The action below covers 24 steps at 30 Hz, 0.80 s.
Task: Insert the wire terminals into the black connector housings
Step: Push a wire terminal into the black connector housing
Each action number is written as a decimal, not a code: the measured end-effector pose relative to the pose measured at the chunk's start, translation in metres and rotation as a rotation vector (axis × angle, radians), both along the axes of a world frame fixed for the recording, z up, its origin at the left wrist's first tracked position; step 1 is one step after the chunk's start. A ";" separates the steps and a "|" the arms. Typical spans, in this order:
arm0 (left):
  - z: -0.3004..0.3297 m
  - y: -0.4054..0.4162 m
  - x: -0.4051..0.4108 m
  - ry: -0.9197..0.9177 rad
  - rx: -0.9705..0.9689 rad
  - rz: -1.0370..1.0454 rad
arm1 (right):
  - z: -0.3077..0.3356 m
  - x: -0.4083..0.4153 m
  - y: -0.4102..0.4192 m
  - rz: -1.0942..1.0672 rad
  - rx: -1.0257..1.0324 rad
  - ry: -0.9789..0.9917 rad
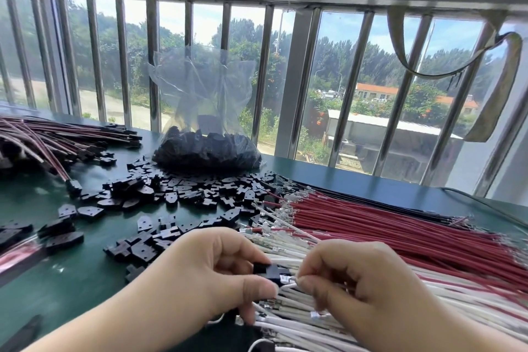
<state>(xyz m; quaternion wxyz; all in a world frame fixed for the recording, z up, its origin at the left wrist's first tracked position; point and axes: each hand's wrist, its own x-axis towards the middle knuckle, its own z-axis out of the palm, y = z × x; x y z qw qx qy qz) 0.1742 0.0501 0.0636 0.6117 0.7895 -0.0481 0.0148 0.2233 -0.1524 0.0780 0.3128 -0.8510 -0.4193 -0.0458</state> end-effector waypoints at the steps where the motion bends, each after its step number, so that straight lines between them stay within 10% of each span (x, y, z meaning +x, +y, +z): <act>1: 0.000 0.000 0.000 -0.011 -0.012 0.005 | 0.001 0.000 0.001 -0.001 0.001 0.009; 24: 0.001 0.001 -0.006 -0.137 -0.053 0.058 | 0.004 -0.006 0.003 -0.008 0.119 0.164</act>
